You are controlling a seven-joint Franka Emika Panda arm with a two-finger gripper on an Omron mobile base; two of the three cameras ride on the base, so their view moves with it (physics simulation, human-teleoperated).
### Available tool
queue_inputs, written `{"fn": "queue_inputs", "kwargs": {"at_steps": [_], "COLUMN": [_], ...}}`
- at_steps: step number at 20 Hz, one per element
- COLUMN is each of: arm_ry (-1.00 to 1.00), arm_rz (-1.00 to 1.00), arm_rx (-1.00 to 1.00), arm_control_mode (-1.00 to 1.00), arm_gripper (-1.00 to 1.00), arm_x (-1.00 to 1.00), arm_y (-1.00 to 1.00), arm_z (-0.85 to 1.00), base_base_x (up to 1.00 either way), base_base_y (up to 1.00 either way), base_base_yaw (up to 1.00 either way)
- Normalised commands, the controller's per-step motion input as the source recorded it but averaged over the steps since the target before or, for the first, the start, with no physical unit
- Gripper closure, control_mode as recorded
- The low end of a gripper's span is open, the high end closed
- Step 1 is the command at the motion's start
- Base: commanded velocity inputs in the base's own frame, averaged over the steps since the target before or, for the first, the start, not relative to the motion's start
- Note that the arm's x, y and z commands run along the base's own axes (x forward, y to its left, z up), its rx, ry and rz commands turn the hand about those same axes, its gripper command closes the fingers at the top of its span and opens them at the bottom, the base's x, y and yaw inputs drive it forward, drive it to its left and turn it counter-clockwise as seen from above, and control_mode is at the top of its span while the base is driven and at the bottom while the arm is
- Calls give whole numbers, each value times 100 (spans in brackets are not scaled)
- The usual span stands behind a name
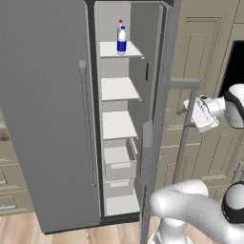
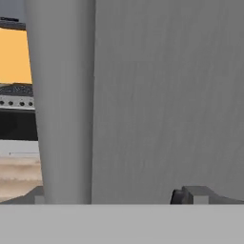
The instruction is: Take the bottled waters from the counter and place them in the freezer to freeze. Close the freezer door after placing the bottles.
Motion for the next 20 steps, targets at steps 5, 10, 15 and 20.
{"fn": "queue_inputs", "kwargs": {"at_steps": [5, 10, 15, 20], "arm_ry": [1, 2, 7, 7], "arm_rz": [-22, -23, -23, -4], "arm_rx": [-4, -1, 0, 0], "arm_control_mode": [-100, -100, -100, -100], "arm_gripper": [-100, -100, -100, -100], "arm_x": [3, 13, 29, 37], "arm_y": [82, 80, 50, 1], "arm_z": [0, 0, 0, 0], "base_base_x": [0, 0, 0, 0], "base_base_y": [0, 0, 0, 0], "base_base_yaw": [0, 0, 0, 0]}}
